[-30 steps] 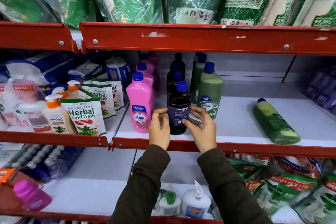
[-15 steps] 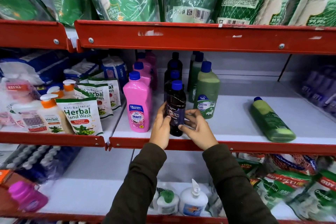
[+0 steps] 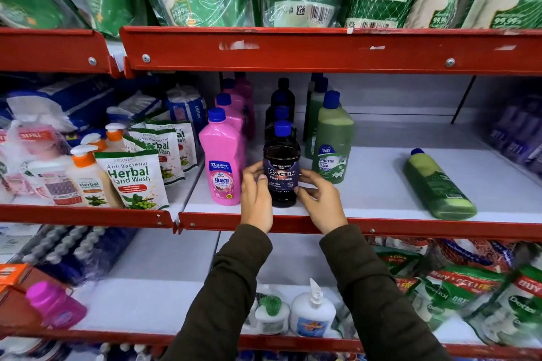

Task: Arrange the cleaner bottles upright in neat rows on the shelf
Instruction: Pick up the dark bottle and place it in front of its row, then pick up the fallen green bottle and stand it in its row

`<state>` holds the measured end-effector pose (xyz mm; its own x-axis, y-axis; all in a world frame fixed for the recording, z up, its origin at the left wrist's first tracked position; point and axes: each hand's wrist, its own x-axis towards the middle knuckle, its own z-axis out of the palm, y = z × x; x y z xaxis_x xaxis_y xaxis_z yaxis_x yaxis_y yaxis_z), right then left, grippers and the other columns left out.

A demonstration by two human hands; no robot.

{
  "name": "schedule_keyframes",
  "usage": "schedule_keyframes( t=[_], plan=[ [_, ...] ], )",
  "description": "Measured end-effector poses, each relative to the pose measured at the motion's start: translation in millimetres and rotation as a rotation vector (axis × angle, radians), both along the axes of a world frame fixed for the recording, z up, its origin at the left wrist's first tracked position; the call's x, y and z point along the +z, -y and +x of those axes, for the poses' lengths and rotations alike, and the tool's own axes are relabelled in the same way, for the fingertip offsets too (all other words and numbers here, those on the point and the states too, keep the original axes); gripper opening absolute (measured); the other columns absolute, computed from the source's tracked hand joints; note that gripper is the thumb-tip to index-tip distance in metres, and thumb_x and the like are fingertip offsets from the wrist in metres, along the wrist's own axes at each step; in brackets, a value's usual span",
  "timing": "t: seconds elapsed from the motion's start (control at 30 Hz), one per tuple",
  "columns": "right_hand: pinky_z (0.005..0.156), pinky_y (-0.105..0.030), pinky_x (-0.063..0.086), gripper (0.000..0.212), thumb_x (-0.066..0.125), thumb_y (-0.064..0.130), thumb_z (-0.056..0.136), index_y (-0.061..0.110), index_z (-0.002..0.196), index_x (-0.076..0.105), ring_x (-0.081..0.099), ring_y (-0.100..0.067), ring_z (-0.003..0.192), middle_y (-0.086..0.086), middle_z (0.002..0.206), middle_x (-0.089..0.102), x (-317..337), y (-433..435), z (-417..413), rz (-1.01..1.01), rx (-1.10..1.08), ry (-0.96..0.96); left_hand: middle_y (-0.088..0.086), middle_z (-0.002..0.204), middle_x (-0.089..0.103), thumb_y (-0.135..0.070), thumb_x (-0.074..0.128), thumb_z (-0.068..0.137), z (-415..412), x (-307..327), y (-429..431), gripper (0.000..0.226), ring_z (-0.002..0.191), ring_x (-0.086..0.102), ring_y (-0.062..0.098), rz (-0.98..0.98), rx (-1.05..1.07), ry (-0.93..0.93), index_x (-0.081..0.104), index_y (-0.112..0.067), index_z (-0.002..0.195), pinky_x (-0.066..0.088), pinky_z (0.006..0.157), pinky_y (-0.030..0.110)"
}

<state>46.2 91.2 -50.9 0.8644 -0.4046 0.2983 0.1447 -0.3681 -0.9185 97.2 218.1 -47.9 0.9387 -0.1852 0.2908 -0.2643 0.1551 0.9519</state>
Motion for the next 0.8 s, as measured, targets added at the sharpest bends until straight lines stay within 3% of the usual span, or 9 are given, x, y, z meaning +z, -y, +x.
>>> schedule_keyframes(
  t=[0.07, 0.13, 0.2, 0.3, 0.43, 0.53, 0.63, 0.73, 0.8],
  plan=[
    [0.097, -0.023, 0.054, 0.044, 0.062, 0.0, 0.091, 0.012, 0.132, 0.057, 0.063, -0.015, 0.112, -0.001, 0.12, 0.065, -1, 1, -3, 0.042, -0.013, 0.024, 0.009, 0.132, 0.05, -0.027, 0.039, 0.096, -3, -3, 2, 0.03, 0.122, 0.05, 0.02, 0.038, 0.077, 0.031, 0.048, -0.022, 0.124, 0.041, 0.111, 0.044],
    [0.09, -0.011, 0.052, 0.042, 0.064, 0.002, 0.091, 0.013, 0.131, 0.058, 0.064, -0.012, 0.112, -0.002, 0.124, 0.066, -3, 5, -8, 0.081, -0.049, 0.086, 0.009, 0.134, 0.047, -0.031, 0.041, 0.095, -11, -8, 5, 0.038, 0.12, 0.049, 0.016, 0.017, 0.223, 0.075, 0.045, -0.021, 0.131, 0.043, 0.106, 0.026],
    [0.087, -0.008, 0.051, 0.038, 0.065, 0.003, 0.09, 0.014, 0.127, 0.061, 0.066, -0.009, 0.11, -0.002, 0.123, 0.068, -3, 19, -21, 0.101, -0.101, 0.16, 0.012, 0.125, 0.051, -0.022, 0.043, 0.095, -23, -8, 15, 0.039, 0.108, 0.05, 0.013, -0.093, 0.373, 0.154, 0.041, -0.016, 0.134, 0.041, 0.091, 0.009],
    [0.089, -0.013, 0.052, 0.034, 0.063, 0.004, 0.091, 0.017, 0.122, 0.064, 0.066, -0.012, 0.109, -0.001, 0.12, 0.07, 6, 53, -42, 0.079, -0.204, 0.222, 0.013, 0.108, 0.052, -0.008, 0.043, 0.095, -40, -6, 37, 0.036, 0.094, 0.048, 0.013, -0.157, 0.401, 0.292, 0.043, -0.012, 0.131, 0.041, 0.088, 0.017],
    [0.104, -0.035, 0.048, 0.029, 0.058, 0.019, 0.093, 0.024, 0.12, 0.068, 0.062, -0.021, 0.116, -0.002, 0.12, 0.07, 11, 118, -77, -0.222, -0.467, 0.151, 0.01, 0.114, 0.053, -0.013, 0.045, 0.097, -60, -4, 97, 0.027, 0.1, 0.053, 0.014, -0.112, 0.137, 0.324, 0.053, -0.026, 0.12, 0.045, 0.088, 0.022],
    [0.101, -0.045, 0.042, 0.032, 0.051, 0.025, 0.095, 0.014, 0.122, 0.065, 0.056, -0.041, 0.116, -0.024, 0.116, 0.067, 20, 174, -101, -0.427, -0.732, -0.211, 0.006, 0.126, 0.052, -0.024, 0.047, 0.095, -66, 1, 163, 0.025, 0.1, 0.055, 0.02, -0.025, -0.173, 0.117, 0.053, -0.034, 0.117, 0.052, 0.079, 0.034],
    [0.105, -0.048, 0.036, 0.043, 0.044, 0.029, 0.097, 0.009, 0.133, 0.054, 0.049, -0.046, 0.125, -0.029, 0.13, 0.059, 18, 225, -112, -0.414, -0.742, -0.6, 0.013, 0.134, 0.049, -0.021, 0.041, 0.101, -73, 4, 224, 0.036, 0.099, 0.056, 0.028, 0.122, -0.467, -0.282, 0.043, -0.016, 0.137, 0.048, 0.069, 0.03],
    [0.104, -0.045, 0.039, 0.049, 0.039, 0.034, 0.099, 0.0, 0.135, 0.046, 0.05, -0.048, 0.126, -0.035, 0.134, 0.053, 5, 251, -110, -0.342, -0.586, -0.736, 0.015, 0.143, 0.05, -0.036, 0.043, 0.096, -74, -3, 256, 0.058, 0.101, 0.063, 0.031, 0.342, -0.552, -0.386, 0.034, -0.009, 0.146, 0.056, 0.076, 0.038],
    [0.101, -0.045, 0.041, 0.047, 0.043, 0.031, 0.099, -0.004, 0.13, 0.048, 0.052, -0.048, 0.123, -0.037, 0.13, 0.053, 1, 258, -107, -0.29, -0.538, -0.693, 0.02, 0.14, 0.053, -0.041, 0.045, 0.095, -73, -3, 265, 0.059, 0.094, 0.065, 0.033, 0.333, -0.617, -0.471, 0.04, -0.005, 0.142, 0.057, 0.078, 0.04]
  ],
)
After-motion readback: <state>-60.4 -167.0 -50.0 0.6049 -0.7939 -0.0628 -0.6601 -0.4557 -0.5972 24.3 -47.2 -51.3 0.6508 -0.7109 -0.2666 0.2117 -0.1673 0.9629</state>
